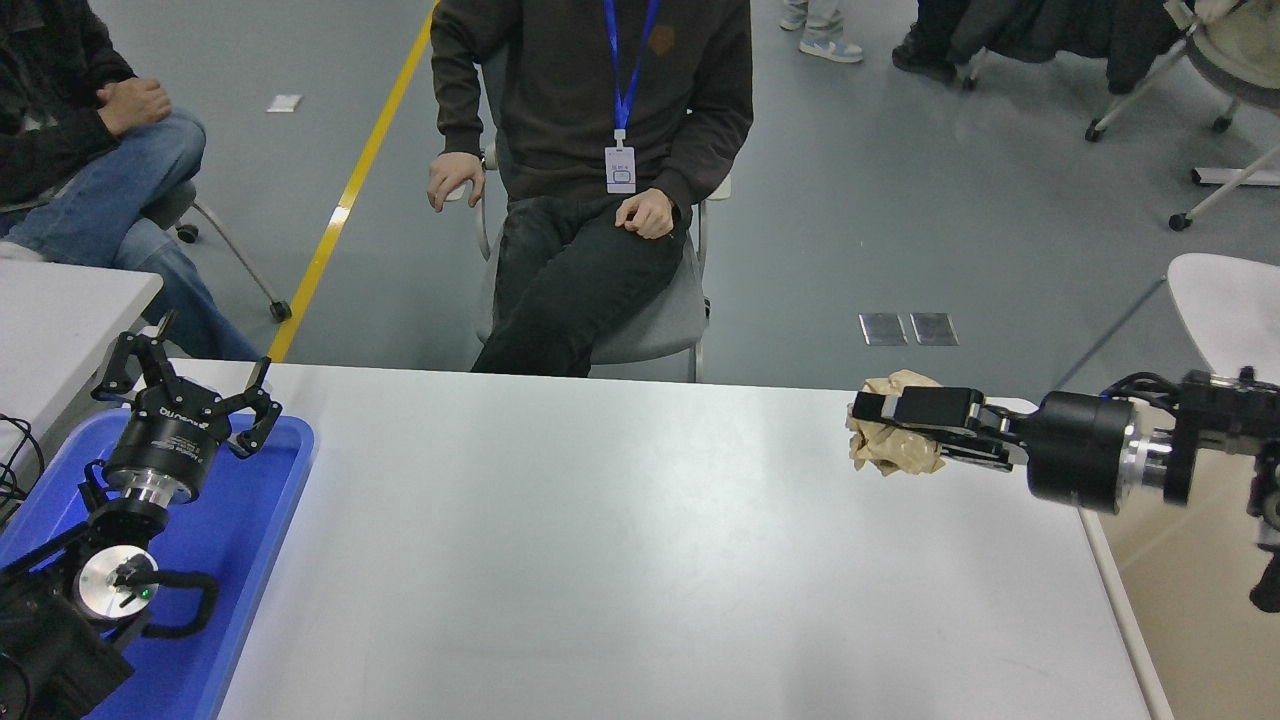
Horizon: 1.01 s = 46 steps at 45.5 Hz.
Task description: Clean the table surface
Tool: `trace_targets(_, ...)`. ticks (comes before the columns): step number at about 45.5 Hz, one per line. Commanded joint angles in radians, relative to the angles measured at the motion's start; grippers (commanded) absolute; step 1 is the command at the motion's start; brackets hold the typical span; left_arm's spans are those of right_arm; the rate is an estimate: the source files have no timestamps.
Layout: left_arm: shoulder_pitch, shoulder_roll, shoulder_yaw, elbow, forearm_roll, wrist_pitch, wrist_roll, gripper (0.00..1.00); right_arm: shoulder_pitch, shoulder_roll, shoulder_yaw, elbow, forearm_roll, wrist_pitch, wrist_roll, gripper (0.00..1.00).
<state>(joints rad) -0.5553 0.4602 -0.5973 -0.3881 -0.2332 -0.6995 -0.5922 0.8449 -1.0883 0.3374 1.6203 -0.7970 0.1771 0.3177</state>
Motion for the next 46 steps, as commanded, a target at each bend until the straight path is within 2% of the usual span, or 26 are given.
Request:
trace_targets(1,0.0,0.0,-0.001,0.0,0.0,0.0,0.0,1.0,-0.049,-0.048,0.091,-0.062,0.165,-0.014,0.043,0.0)
trace_targets(10,0.0,0.0,0.001,0.0,0.0,0.0,-0.001,1.0,-0.128,-0.05,0.147,-0.115,0.26,-0.034,0.08,0.0)
trace_targets(19,0.0,0.0,0.001,0.0,0.0,0.0,-0.001,1.0,-0.136,-0.042,0.158,-0.191,0.413,-0.071,0.08,0.0)
trace_targets(33,0.0,0.0,0.001,0.0,0.0,0.0,-0.001,1.0,-0.173,-0.035,0.157,-0.345,0.604,-0.062,0.116,0.0)
trace_targets(46,0.0,0.0,0.001,0.0,0.0,0.0,-0.001,1.0,-0.257,0.07,0.181,-0.519,0.708,-0.028,0.121,0.0)
